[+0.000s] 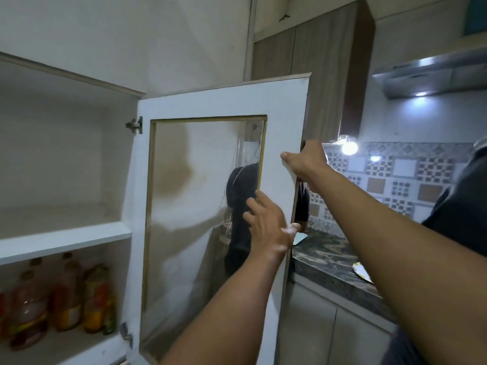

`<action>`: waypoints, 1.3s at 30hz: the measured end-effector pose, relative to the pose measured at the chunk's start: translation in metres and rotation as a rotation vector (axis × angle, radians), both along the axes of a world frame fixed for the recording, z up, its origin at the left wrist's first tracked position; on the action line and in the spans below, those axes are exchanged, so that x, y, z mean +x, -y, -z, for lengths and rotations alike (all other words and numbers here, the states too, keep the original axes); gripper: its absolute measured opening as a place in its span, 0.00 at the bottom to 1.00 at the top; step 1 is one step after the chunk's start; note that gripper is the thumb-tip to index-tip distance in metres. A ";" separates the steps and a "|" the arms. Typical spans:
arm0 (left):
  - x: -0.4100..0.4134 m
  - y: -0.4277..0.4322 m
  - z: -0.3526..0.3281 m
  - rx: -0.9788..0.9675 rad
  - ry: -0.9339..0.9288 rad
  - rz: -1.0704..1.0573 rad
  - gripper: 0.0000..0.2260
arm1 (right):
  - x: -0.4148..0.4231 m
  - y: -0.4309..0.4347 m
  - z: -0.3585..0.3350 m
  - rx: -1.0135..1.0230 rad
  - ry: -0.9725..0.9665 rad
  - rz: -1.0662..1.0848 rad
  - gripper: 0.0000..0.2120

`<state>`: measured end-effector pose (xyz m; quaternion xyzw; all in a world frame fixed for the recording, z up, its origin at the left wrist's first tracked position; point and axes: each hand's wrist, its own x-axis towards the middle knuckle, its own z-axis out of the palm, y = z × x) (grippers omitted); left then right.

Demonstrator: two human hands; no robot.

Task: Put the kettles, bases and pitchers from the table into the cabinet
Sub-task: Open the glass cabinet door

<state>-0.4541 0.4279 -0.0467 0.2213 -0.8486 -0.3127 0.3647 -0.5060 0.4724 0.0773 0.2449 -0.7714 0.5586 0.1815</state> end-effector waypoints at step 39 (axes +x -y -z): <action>0.210 0.184 0.027 -0.140 0.355 -0.735 0.16 | 0.139 0.177 0.130 0.580 -0.460 -0.505 0.24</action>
